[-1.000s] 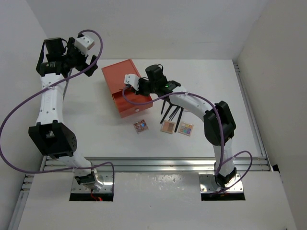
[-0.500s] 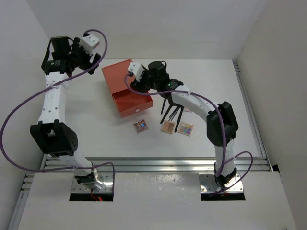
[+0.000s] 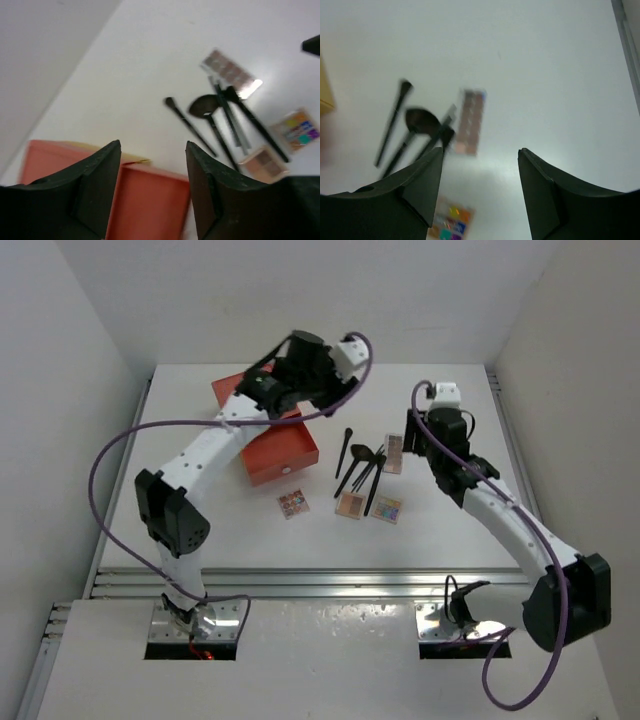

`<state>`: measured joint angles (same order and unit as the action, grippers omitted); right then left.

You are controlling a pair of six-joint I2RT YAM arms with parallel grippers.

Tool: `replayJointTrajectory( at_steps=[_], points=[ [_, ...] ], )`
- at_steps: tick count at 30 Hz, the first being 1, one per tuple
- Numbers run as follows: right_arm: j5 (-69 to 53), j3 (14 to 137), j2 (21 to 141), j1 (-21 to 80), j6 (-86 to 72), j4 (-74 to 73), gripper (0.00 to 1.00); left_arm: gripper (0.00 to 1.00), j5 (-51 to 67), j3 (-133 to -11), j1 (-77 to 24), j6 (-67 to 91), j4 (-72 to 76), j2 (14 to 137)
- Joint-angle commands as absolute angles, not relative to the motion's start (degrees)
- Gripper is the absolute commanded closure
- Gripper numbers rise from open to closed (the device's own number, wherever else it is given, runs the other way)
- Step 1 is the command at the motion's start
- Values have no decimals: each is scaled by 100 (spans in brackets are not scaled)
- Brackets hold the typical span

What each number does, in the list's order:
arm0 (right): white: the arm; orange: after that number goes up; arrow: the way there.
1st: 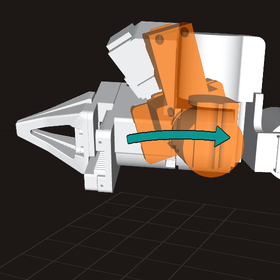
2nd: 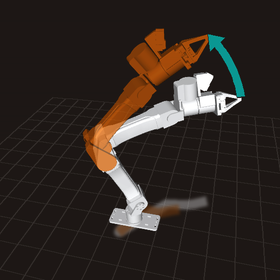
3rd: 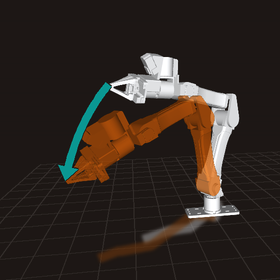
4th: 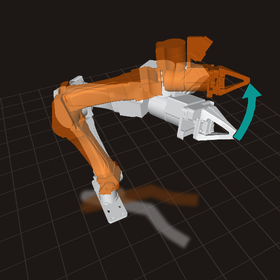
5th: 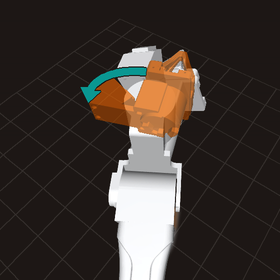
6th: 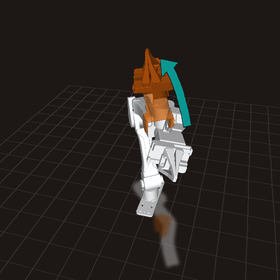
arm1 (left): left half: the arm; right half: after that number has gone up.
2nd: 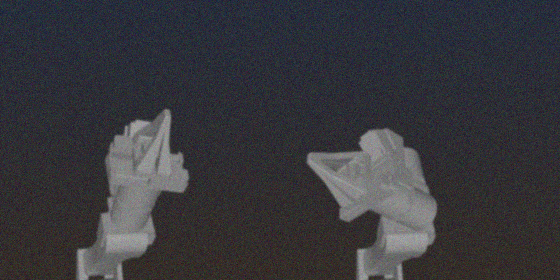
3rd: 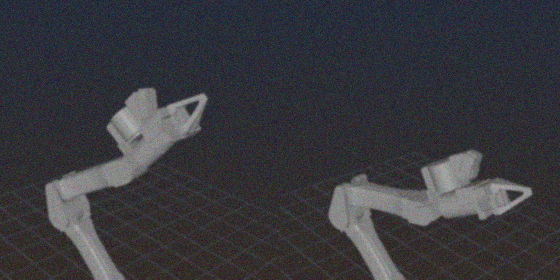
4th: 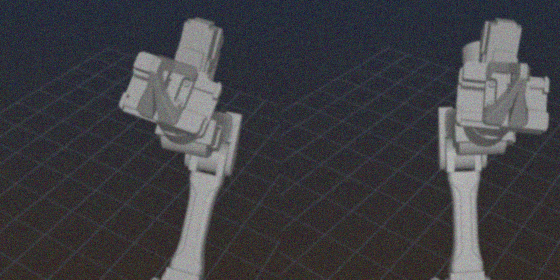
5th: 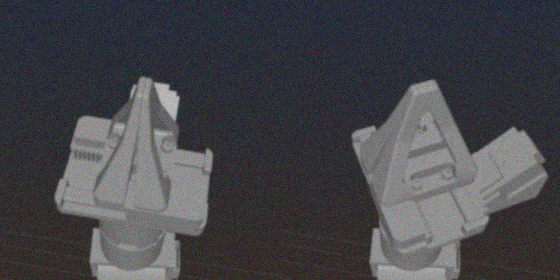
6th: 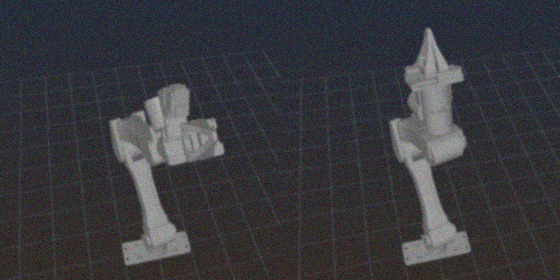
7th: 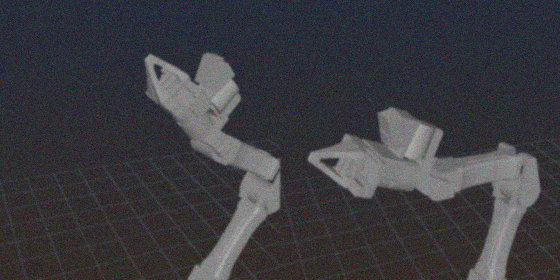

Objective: Organize the makeup

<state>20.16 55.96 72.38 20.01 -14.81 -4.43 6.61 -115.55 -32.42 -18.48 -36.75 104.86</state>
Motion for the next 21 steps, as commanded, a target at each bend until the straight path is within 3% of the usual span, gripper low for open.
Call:
replayJointTrajectory(
  at_steps=[1, 11, 21],
  points=[
    [2856, 4731, 6742, 1890, -2311, -1063, 38, 41, 342, -11444, -3848, -784, -3753, 10994],
    [2339, 3982, 6073, 424, -3199, -2391, 42, 45, 1151, -11399, -4596, 52, -3130, 12609],
    [1926, 3842, 5942, 202, -2575, -2339, 43, 45, 607, -11927, -4878, 536, -2892, 13675]
  ],
)
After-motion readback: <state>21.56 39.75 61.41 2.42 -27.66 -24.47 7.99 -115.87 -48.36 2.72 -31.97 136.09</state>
